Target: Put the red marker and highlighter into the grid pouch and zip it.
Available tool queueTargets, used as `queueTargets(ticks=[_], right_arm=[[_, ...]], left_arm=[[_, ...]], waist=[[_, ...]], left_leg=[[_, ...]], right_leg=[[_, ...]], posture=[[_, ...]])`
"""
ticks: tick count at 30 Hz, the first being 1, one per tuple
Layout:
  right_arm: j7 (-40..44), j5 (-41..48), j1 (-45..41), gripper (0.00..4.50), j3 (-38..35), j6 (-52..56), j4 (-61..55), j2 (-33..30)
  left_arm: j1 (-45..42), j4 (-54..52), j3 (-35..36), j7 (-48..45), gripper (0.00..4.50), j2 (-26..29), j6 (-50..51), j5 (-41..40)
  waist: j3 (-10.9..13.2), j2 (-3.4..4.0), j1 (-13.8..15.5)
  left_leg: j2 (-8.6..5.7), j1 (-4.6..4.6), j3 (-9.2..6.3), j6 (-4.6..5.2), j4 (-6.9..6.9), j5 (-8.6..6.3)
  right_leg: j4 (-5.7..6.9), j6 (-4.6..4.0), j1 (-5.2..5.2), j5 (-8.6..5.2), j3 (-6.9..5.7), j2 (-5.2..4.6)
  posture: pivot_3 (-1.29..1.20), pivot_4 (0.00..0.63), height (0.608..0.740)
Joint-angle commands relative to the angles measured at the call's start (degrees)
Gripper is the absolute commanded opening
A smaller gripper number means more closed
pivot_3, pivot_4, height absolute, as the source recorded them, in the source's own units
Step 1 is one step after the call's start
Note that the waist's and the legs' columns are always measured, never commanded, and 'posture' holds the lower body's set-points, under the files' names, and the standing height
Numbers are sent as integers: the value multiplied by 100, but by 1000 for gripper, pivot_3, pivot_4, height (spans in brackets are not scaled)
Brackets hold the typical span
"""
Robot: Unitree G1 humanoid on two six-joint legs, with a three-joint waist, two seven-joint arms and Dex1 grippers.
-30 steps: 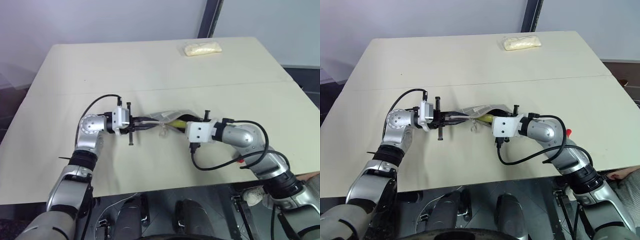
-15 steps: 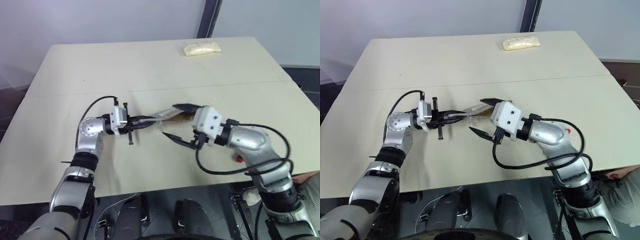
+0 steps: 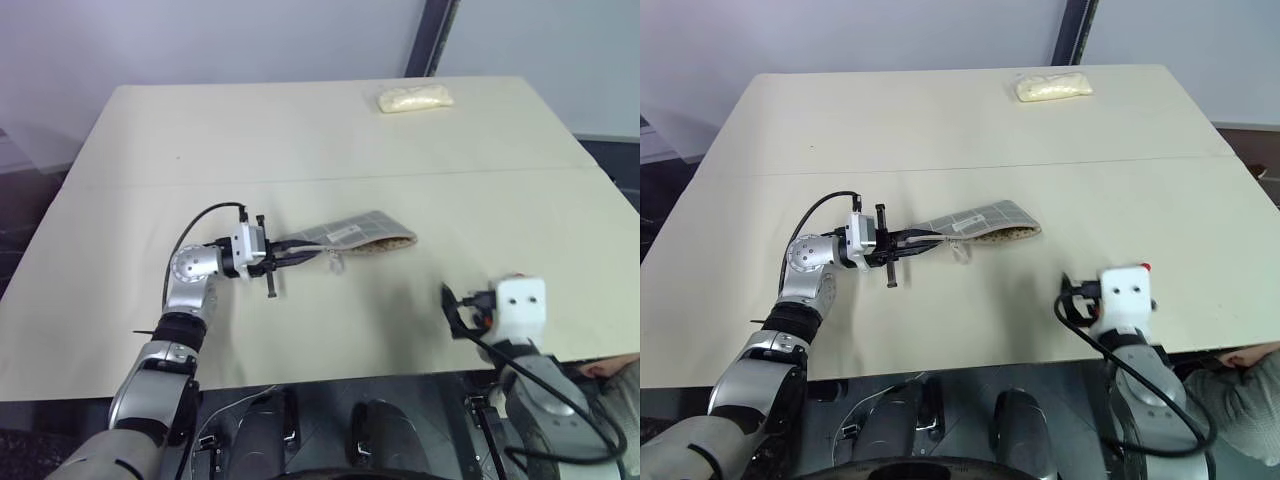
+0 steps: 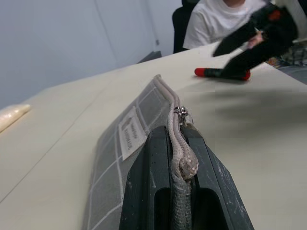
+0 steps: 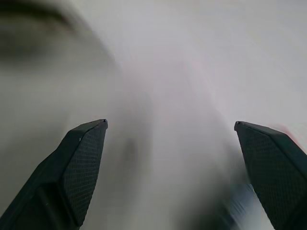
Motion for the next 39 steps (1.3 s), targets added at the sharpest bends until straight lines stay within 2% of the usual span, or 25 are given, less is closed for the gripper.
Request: queueTargets(ticks=[1,6,13,16,22,26,29,35,39], right_arm=[[-381,-301,481,4405,133,52,-505,319],[-583,112,416,4405,20,218,-395,1136],[-774,409,-184,4405,-603,382,325,1562],[-818,609,-357,3520,-905,413,516,1598],[-545,876,-853,461,-1039,277,747,1162],[1017,1190,-1121,418,-258,-584,645,119],[1823,818,-822,418,207,-1566,691,-809],[2744,95,-356,418,570,-3205,1240,-2128],[2922,14,-232,418,366,-3788,1563,-2411]], left_arm=[[-105,52,29,-123,0,-22,-109,-12],[-188,150,41,-161,0,-76,-150,18],[-170,121,82,-165,0,-41,-197,45],[-132,43,81,-135,0,-3,-223,64],[-87,-84,95,-43,0,20,-161,38],[-89,-70,70,9,0,18,-174,69],[-102,-58,62,31,0,12,-175,81],[-120,-63,53,59,0,-6,-182,100],[-133,-49,62,98,0,6,-216,131]], waist=[[-2,4,33],[-3,5,51],[-3,5,6],[-3,5,6],[-2,6,-24],[3,15,-107],[3,14,-130],[4,11,-124],[4,11,-120]], left_leg=[[2,6,-16,-9,-6,3],[3,1,-78,-22,-30,11],[0,-21,-99,-28,-24,13],[-1,-17,-99,-29,-12,13],[-1,9,-100,-38,0,9],[-4,9,-93,-29,9,15],[-5,10,-93,-23,7,18],[-11,8,-90,-21,6,19],[-7,17,-92,-23,12,18]], right_leg=[[2,1,-3,-5,-8,4],[4,-10,1,-32,-54,11],[16,-2,17,-48,-67,34],[16,-2,24,-48,-66,30],[12,-36,26,-48,-60,20],[13,-37,23,-37,-52,14],[13,-25,25,-32,-52,13],[13,-8,47,-27,-53,12],[13,-11,39,-27,-54,12]], posture=[[0,150,740],[0,150,740],[0,150,740],[0,150,740],[0,150,740],[0,150,740],[0,150,740],[0,150,740],[0,150,740]])
